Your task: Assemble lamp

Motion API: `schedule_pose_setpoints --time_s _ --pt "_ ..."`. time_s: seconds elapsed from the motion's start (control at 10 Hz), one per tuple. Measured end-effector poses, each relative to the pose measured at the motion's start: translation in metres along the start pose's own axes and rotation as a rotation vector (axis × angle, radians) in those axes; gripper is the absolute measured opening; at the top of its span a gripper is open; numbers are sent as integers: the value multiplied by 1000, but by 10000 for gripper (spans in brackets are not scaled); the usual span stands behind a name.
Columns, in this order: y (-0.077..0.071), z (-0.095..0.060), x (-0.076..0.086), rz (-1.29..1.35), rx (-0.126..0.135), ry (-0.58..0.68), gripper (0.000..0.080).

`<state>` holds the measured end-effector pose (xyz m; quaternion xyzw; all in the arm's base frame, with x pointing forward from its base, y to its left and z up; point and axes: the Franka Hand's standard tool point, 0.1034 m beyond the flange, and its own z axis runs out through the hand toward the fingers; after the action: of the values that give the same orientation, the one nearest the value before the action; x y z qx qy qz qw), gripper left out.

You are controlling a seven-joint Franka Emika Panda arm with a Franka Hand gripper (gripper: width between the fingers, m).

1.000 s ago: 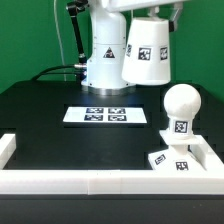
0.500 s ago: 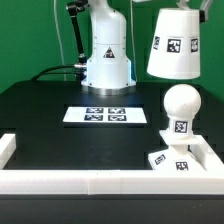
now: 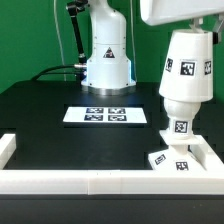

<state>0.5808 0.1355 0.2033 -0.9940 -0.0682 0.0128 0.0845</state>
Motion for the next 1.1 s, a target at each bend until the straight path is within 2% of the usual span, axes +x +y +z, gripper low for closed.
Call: schedule_pose_setpoints --time_s 0.5,0.9,1.0,1.1 --pt "13 33 -2 -32 1 -17 44" --pt "21 40 -7 -50 -1 -24 44" --pt "23 41 -8 -53 -1 -26 71" --pt "24 41 -8 -52 -1 -26 248"
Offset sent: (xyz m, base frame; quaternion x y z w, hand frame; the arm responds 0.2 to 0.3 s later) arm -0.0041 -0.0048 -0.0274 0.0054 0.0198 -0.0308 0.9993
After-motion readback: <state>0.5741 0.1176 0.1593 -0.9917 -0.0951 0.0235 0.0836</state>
